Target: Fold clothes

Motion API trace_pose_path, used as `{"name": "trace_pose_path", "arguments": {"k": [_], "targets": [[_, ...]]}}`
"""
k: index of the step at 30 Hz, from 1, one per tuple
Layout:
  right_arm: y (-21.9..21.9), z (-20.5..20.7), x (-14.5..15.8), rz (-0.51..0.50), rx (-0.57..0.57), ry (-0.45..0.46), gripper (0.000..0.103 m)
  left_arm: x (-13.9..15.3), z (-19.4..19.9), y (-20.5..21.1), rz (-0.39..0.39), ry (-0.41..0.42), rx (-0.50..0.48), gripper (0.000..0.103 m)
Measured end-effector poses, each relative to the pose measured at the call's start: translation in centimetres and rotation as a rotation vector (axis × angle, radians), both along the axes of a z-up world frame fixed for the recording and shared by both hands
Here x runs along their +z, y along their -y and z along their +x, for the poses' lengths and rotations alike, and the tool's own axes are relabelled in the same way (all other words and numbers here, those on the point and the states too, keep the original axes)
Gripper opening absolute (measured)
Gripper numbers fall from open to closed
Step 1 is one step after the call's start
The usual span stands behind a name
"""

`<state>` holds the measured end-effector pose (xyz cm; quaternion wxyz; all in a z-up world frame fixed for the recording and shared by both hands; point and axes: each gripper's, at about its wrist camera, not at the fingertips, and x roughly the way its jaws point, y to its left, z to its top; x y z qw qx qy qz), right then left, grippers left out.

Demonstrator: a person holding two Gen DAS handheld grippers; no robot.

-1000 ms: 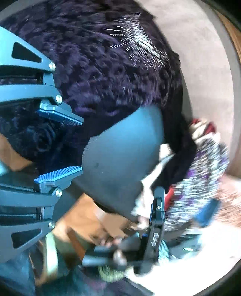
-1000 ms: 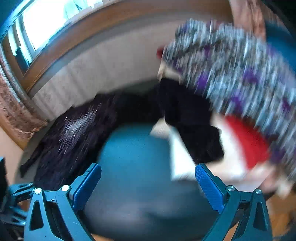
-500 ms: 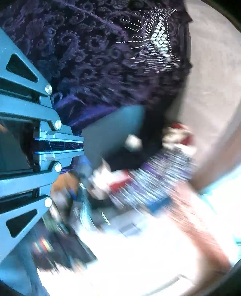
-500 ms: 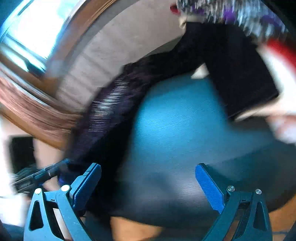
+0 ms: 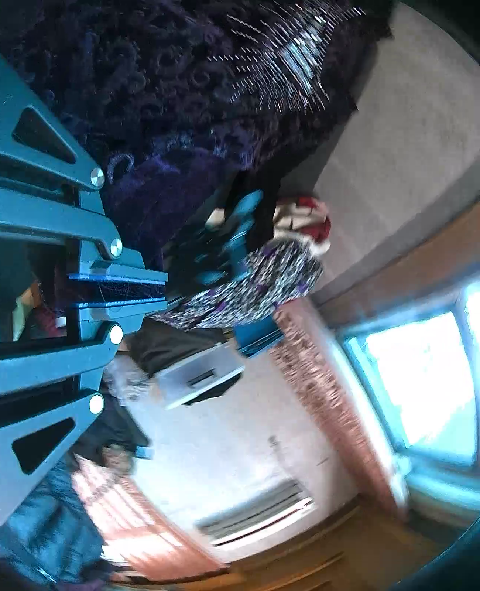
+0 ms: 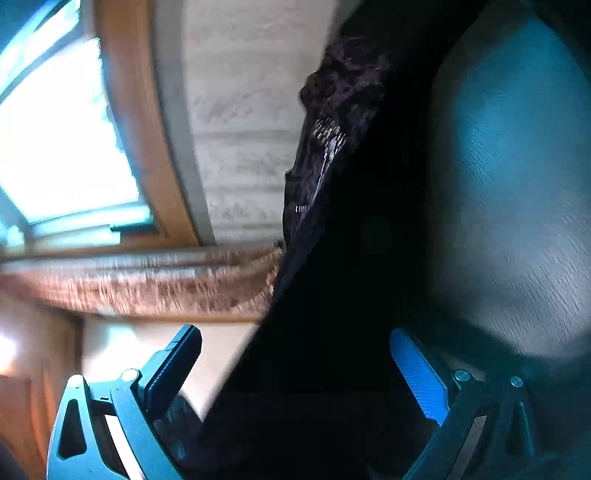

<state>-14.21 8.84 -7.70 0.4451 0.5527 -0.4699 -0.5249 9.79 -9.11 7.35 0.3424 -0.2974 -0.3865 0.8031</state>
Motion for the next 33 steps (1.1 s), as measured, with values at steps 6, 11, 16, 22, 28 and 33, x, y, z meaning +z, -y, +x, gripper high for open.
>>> {"name": "trace_pose_path", "arguments": {"k": [6,11,16,22,28,33], "targets": [[-6.6,-3.3,3.0,-0.058,-0.203,-0.064,0.103,0.3,-0.1,-2.3,0.057,-0.032,-0.132,0.03],[-11.0,-0.7,4.6,0.293,-0.143,-0.264,0.103,-3.9,-1.3,0.2,-0.037,0.162,0.091,0.03],[-9.3,5.7,5.9,0.659,0.069,-0.621,0.048,-8.5,-0.5,3.4,-0.32,0.384,0.348,0.029],[-3.7,8.6,4.9,0.871,0.252,-0.841,0.016,-9.5,-0.2,2.2,-0.506,0.437,0.37,0.029],[-7.7,6.3,4.8,1.196,0.143,-0.893,0.009,-10.1,-0.2,2.0,-0.533,0.438,0.369,0.028],[-7.8,9.4,8.8,0.876,0.191,-0.903,0.009,-10.7,0.1,2.8,-0.477,0.428,0.368,0.028]]}}
